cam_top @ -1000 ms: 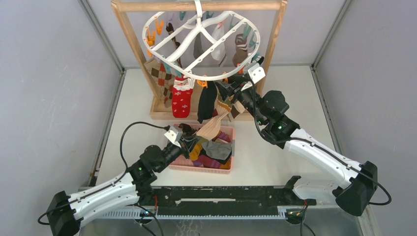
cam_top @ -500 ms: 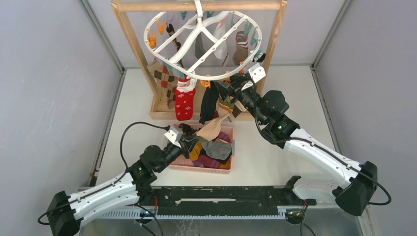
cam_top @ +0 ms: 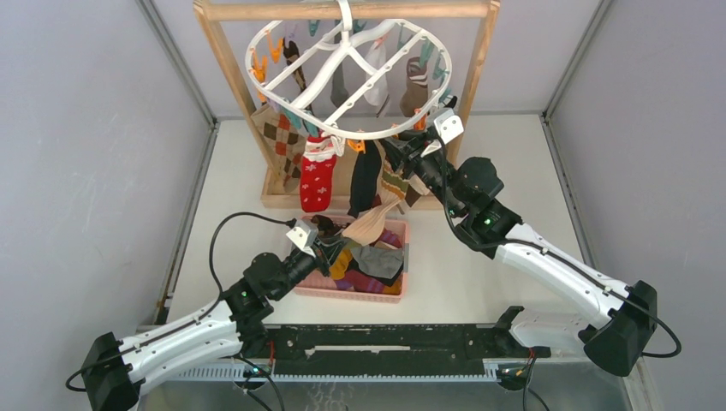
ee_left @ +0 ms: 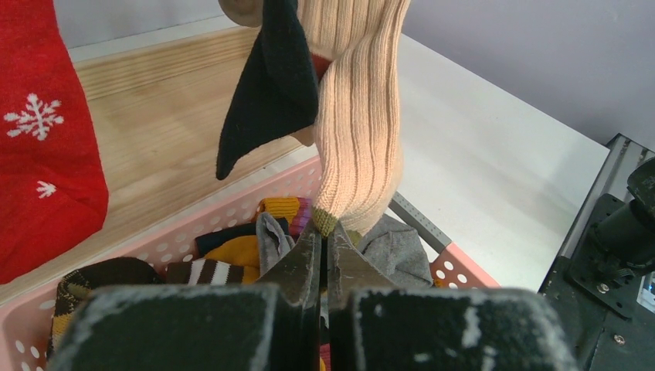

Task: Remove the socks clipped to the hanger
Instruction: Remove the sock from the hanger, then place the sock in the bin.

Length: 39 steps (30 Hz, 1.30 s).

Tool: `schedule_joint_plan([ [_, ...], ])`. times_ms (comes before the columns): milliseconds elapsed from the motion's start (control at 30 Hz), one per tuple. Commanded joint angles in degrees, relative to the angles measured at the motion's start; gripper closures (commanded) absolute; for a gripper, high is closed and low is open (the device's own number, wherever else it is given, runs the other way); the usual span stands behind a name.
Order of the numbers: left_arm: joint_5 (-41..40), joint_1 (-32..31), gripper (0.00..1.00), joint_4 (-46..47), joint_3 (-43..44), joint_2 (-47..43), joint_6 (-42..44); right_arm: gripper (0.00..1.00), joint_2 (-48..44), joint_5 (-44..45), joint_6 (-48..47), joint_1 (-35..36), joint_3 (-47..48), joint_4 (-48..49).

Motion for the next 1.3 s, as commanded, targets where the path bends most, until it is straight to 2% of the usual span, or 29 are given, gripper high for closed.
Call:
schedule_joint_plan([
  [0,-0.07,-0.23,1.0,1.41,4.52,0.0,0.81,0.73,-1.15,0.59,0.02,-0.19,2.51,2.11],
  [100,0.04,-0.27,1.0,1.43,4.51,0.01,0.73,0.85,-1.35,0.67,0.13,-0.24,2.5,2.09],
  [600,0.17,-0.25,1.0,0.94,4.06,-2.17,-0.16,0.86,-1.39,0.78,0.29,-0.24,2.5,1.34],
  [833,-6.28,-0.25,1.0,-3.21,3.73,-7.92,-3.62,0.85,-1.74,1.7,0.84,-0.54,1.87,0.42],
  [933,-6.81,-0.23,1.0,-4.45,3.56,-11.14,-4.89,0.75,-1.52,1.67,1.59,-0.91,1.85,-0.72],
  [1033,-7.14,-0.24,1.0,-5.65,3.63,-13.42,-5.91,0.54,-1.51,1.86,2.3,-1.18,1.25,-1.55],
  [1167,-5.74,-0.25,1.0,-6.55,3.94,-16.44,-6.85,0.4,-2.49,2.53,4.04,-1.28,-1.23,-1.51],
  [1267,-4.02,-0.27,1.0,-7.24,5.02,-17.9,-7.45,0.33,-3.52,3.22,5.57,-1.42,-3.48,-2.34],
])
